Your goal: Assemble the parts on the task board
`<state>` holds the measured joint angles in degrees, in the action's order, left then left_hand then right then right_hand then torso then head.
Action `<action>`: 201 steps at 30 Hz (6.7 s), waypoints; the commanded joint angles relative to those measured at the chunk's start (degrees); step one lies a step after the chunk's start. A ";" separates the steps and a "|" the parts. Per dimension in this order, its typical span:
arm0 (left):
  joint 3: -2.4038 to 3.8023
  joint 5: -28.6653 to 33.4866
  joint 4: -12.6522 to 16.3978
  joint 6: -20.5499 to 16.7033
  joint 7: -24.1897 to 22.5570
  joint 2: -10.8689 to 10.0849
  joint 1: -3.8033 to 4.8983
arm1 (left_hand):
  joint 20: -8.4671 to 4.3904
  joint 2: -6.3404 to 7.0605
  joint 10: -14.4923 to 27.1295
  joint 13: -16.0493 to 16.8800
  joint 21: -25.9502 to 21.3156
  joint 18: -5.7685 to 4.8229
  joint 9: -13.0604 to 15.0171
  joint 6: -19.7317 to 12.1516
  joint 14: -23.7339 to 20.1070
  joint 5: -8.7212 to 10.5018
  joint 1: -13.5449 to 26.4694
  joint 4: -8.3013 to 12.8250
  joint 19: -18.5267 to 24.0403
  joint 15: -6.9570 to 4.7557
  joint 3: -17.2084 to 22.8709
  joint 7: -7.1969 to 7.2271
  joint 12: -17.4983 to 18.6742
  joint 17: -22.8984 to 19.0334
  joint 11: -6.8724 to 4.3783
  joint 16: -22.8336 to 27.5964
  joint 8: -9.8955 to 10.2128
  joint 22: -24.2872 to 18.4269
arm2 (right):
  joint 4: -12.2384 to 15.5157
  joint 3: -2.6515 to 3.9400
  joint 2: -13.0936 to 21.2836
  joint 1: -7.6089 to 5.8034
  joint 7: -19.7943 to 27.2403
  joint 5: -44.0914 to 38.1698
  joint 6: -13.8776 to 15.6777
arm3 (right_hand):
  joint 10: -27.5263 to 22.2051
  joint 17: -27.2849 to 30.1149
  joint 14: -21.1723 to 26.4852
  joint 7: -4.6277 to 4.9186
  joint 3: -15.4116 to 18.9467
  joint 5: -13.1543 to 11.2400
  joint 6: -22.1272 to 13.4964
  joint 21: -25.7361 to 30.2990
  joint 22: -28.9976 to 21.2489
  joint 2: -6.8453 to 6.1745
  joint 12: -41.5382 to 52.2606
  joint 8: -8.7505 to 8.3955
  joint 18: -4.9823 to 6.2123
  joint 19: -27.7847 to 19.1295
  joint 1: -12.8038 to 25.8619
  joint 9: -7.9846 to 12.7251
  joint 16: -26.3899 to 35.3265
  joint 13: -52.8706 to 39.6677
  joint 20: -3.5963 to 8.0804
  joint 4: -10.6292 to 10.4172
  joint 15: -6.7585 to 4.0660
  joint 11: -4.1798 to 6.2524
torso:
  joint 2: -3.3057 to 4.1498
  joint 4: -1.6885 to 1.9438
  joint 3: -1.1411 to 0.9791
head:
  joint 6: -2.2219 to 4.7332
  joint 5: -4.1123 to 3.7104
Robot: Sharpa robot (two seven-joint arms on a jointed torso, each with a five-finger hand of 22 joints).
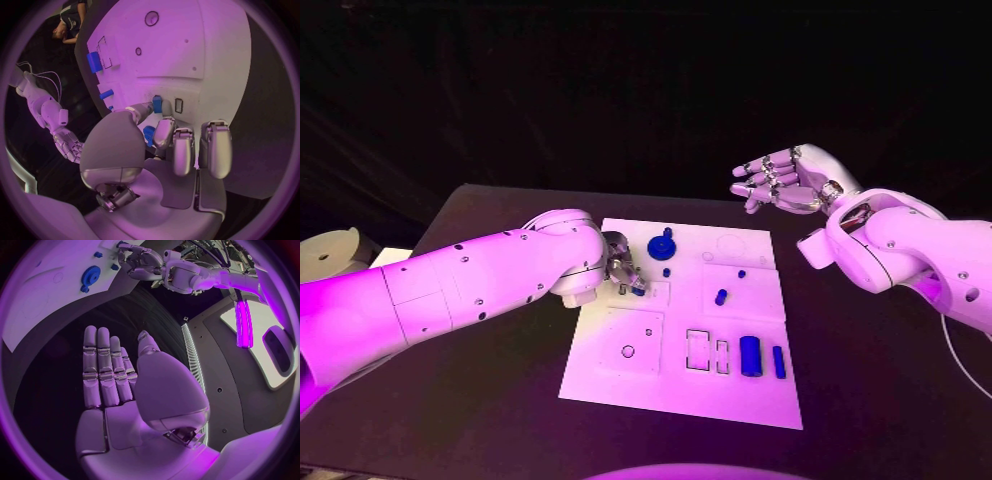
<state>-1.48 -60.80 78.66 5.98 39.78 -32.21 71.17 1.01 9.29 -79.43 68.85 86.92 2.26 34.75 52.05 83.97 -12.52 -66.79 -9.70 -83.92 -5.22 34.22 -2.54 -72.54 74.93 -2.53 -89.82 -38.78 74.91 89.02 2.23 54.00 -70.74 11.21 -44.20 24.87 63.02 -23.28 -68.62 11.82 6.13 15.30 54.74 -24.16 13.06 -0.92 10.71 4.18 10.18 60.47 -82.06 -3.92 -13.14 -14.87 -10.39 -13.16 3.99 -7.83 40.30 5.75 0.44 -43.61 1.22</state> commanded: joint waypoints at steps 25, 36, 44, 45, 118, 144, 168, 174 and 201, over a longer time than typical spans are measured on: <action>-0.40 -0.86 -2.17 7.11 3.11 1.75 -0.40 | -0.89 -0.91 -1.86 2.20 0.35 -1.23 -0.06 3.62 6.03 0.00 6.22 -0.01 -4.42 -1.02 -3.19 1.90 -1.98 15.07 -0.66 -0.18 0.03 10.67 | 0.27 0.01 -0.06 0.00 1.96 5.71 -1.25 | 2.46 11.85 -0.40 0.53 0.34 0.22 0.23 13.00 -9.05 1.27 -3.84 -0.18 0.44 3.67 1.55 0.06 9.61 11.04 -1.20 3.77 1.63 -0.69 | 0.02 0.02 -0.03 | -0.26 -0.05; -0.38 -1.15 -2.49 7.58 3.18 2.08 -0.34 | -1.01 -0.89 -2.32 2.81 0.69 -1.36 0.01 4.16 6.03 0.02 7.87 -0.91 -4.65 -1.15 -4.60 2.09 -2.47 15.07 -0.82 -0.18 -0.22 11.25 | 0.41 0.01 -0.04 0.00 1.71 5.76 -1.11 | 2.27 13.04 -0.12 0.76 0.48 0.24 -0.17 13.87 -9.33 1.21 -4.40 -0.35 0.41 3.85 1.91 0.11 9.64 11.28 -1.37 4.11 1.84 -0.93 | 0.03 0.04 0.00 | -0.38 -0.15; -0.37 -1.17 -3.03 7.29 3.22 2.28 -0.33 | -1.15 -0.68 -2.88 3.58 1.21 -1.56 -0.41 4.89 6.03 0.06 9.08 -1.64 -4.98 -1.31 -6.26 2.30 -3.02 15.07 -1.00 -0.18 -0.27 12.10 | 0.50 0.01 -0.08 0.00 1.40 5.81 -1.11 | 1.93 13.90 0.21 0.95 0.49 0.41 -0.55 14.53 -9.38 1.29 -4.83 -0.41 0.40 3.85 2.13 0.12 9.63 11.31 -1.53 4.37 2.02 -1.12 | 0.00 0.07 0.01 | -0.30 -0.29; -0.37 -1.17 -3.08 7.27 3.22 2.30 -0.33 | -1.17 -0.61 -2.92 3.62 1.23 -1.56 -0.50 4.96 6.03 0.07 9.29 -1.79 -4.99 -1.33 -6.62 2.31 -3.04 15.07 -1.02 -0.18 -0.25 12.14 | 0.49 0.01 -0.10 0.00 1.37 5.81 -1.14 | 1.88 14.02 0.26 0.98 0.49 0.45 -0.61 14.62 -9.39 1.29 -4.89 -0.42 0.39 3.84 2.17 0.12 9.64 11.31 -1.55 4.41 2.05 -1.15 | 0.00 0.07 0.00 | -0.29 -0.28; 2.33 -5.72 -19.59 11.53 -1.60 7.21 5.26 | 0.75 -6.78 4.50 -10.32 -4.37 0.14 -8.78 1.05 6.03 4.53 2.70 -6.86 -2.42 0.72 -34.21 -0.59 9.74 15.07 1.52 -0.18 4.39 5.19 | -0.95 -0.63 -0.84 0.05 0.24 5.33 -2.31 | 1.69 16.49 0.31 1.06 -0.46 2.55 -1.03 16.29 -9.31 1.82 -5.60 -0.18 0.44 4.35 1.24 0.04 9.50 11.28 -1.67 6.30 2.14 -1.22 | 0.12 0.02 0.06 | 0.44 0.20; 1.97 -4.64 -22.33 13.48 -2.50 9.56 4.85 | 0.49 -7.76 3.94 -10.00 -3.71 -0.07 -9.33 1.58 6.03 4.40 0.72 -6.52 -2.80 0.48 -34.47 -0.34 9.14 15.07 1.27 -0.18 4.38 6.13 | -1.30 -0.64 -1.50 0.12 0.57 5.33 -2.12 | 1.70 16.57 0.30 1.06 -0.53 2.59 -1.03 16.34 -9.31 1.89 -5.62 -0.18 0.44 4.38 1.24 0.04 9.50 11.28 -1.66 6.33 2.14 -1.22 | 0.03 0.13 0.06 | 0.13 0.06; 1.73 -3.33 -23.20 13.57 -2.94 9.95 4.57 | 0.39 -8.90 3.81 -10.24 -3.61 -0.12 -9.90 1.98 6.03 4.32 -2.37 -5.97 -2.87 0.39 -33.78 -0.26 9.09 15.07 1.18 -0.18 4.39 6.37 | -1.55 -0.64 -2.02 0.12 0.55 5.32 -2.66 | 1.63 16.76 0.34 1.08 -0.67 2.67 -1.09 16.47 -9.32 2.00 -5.70 -0.20 0.43 4.40 1.24 0.05 9.53 11.30 -1.67 6.41 2.16 -1.24 | -0.04 0.12 0.06 | 0.11 0.32; 1.72 -2.16 -23.40 12.61 -3.32 9.97 4.57 | 0.26 -11.33 4.07 -10.76 -3.92 -0.02 -10.39 1.63 6.03 4.01 -6.32 -4.64 -2.73 0.19 -30.90 0.05 9.47 15.07 0.91 -0.18 4.70 6.06 | -1.60 -0.64 -2.06 0.13 0.44 5.32 -3.11 | 1.62 16.80 0.35 1.09 -0.70 2.70 -1.10 16.50 -9.32 2.02 -5.72 -0.21 0.42 4.40 1.24 0.06 9.53 11.30 -1.67 6.43 2.17 -1.25 | 0.00 0.08 0.04 | 0.02 0.36; 0.24 3.01 -17.60 2.68 -11.81 4.48 4.66 | 0.53 -1.65 3.28 -12.72 -3.83 -0.15 -10.03 0.21 6.03 -1.20 -5.52 7.30 -3.00 0.67 5.16 -0.81 10.30 15.07 1.39 -0.18 1.90 6.88 | -1.82 -0.76 -1.92 0.12 -0.40 5.47 -4.26 | 1.37 17.25 0.58 1.21 -0.90 2.91 -1.32 16.87 -9.35 2.07 -5.95 -0.27 0.39 4.31 1.35 0.09 9.59 11.32 -1.75 6.60 2.29 -1.37 | -0.22 0.17 -0.33 | 0.07 0.90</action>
<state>-1.21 -59.73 59.17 13.74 32.69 -26.96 75.77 1.44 7.49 -75.68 56.01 82.71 1.78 24.65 51.62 84.08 -13.30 -72.87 -11.15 -83.94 -4.70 30.61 -3.55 -61.90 74.90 -1.04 -89.82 -36.54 74.90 87.29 1.50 52.07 -70.64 10.77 -38.48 21.42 64.76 -6.11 -68.46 12.98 5.35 17.86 53.73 -7.53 3.75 0.83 4.96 3.96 10.18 64.36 -80.76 -3.89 -3.67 -3.61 -12.09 -6.86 6.34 -8.98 40.12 5.83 0.20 -43.48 2.05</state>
